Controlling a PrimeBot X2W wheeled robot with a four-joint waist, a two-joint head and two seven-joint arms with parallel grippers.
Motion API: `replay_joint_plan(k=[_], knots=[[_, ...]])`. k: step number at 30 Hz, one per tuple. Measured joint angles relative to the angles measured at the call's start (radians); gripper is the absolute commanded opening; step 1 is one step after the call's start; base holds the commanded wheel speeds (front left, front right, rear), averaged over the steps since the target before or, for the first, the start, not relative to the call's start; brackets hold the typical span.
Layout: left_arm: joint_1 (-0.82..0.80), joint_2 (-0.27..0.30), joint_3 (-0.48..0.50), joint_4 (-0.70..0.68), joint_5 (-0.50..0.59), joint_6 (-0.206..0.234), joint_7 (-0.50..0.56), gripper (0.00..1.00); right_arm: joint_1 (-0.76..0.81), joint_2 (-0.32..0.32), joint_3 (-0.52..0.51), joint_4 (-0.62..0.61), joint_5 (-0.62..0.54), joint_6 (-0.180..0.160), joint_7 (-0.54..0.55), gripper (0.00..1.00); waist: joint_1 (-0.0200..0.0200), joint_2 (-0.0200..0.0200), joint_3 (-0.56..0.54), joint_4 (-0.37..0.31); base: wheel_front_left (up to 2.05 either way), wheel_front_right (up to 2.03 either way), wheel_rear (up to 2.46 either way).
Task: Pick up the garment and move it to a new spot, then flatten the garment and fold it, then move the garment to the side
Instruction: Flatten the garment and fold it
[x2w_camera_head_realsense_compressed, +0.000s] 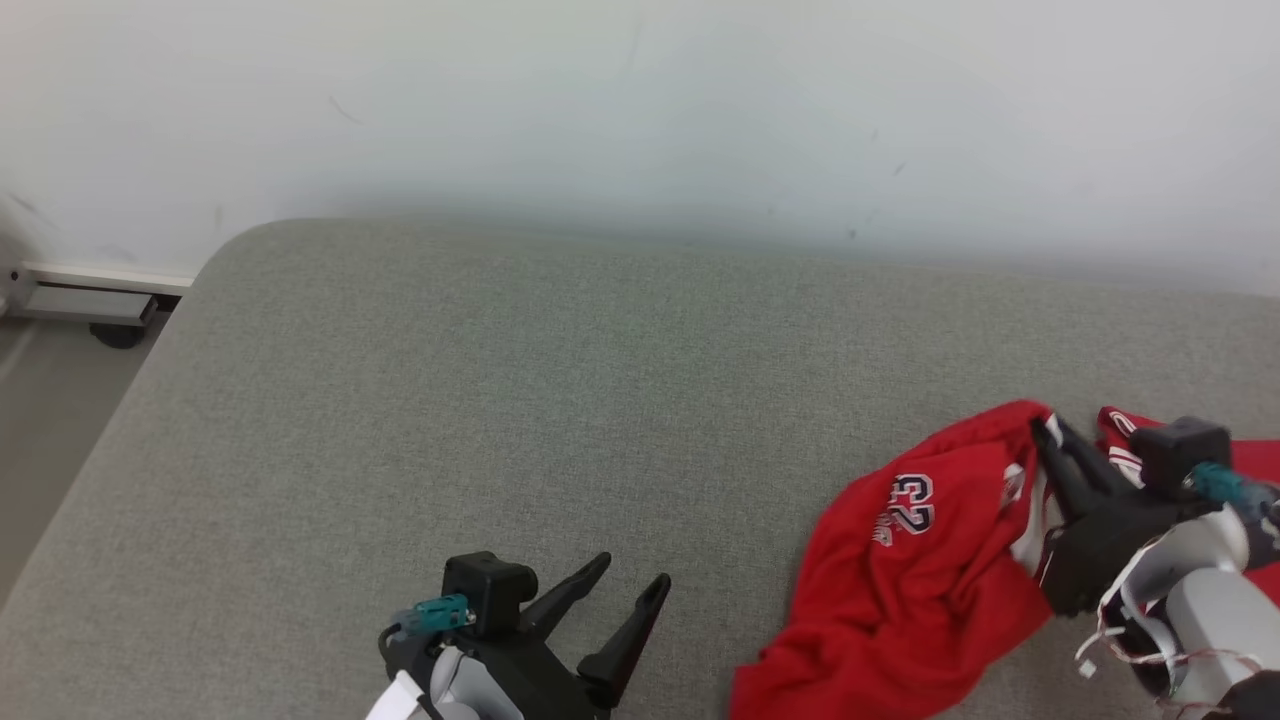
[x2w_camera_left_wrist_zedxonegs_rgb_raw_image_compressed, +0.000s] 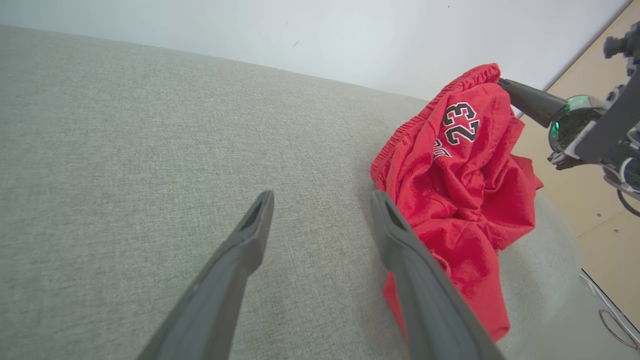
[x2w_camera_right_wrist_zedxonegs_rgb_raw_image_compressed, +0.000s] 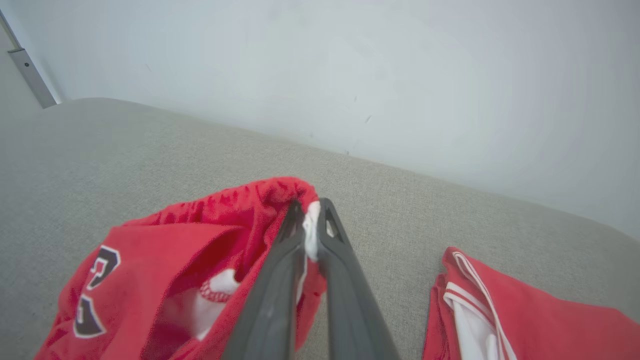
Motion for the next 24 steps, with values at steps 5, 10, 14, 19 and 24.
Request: replay_joint_plan(k=[5, 10, 14, 19, 24], knots=[[0.005, -0.028, -0.041, -0.020, 0.016, -0.006, -0.001, 1.00, -0.030, -0.004, -0.023, -0.009, -0.016, -0.029, -0.030, 0.00, 0.0000, -0.0001, -0.009, -0.010, 0.00, 0.00, 0.00], [0.037, -0.077, -0.136, -0.044, 0.035, -0.036, 0.028, 1.00, -0.028, -0.004, -0.017, 0.000, -0.022, -0.037, -0.039, 0.00, 0.0000, 0.0000, -0.010, -0.018, 0.00, 0.00, 0.00], [0.037, -0.090, -0.176, -0.050, 0.062, -0.044, 0.056, 1.00, -0.028, 0.008, 0.000, 0.002, -0.027, -0.037, -0.039, 0.00, 0.0000, 0.0000, -0.007, -0.028, 0.00, 0.00, 0.00], [0.035, -0.109, -0.175, -0.037, 0.068, -0.046, 0.083, 1.00, -0.034, 0.016, 0.013, 0.005, -0.036, -0.037, -0.044, 0.00, 0.0000, 0.0000, 0.001, -0.046, 0.00, 0.00, 0.00], [0.034, -0.120, -0.177, -0.027, 0.072, -0.053, 0.110, 1.00, -0.040, 0.021, 0.020, 0.009, -0.041, -0.037, -0.047, 0.00, 0.0000, 0.0000, 0.008, -0.062, 0.00, 0.00, 0.00]])
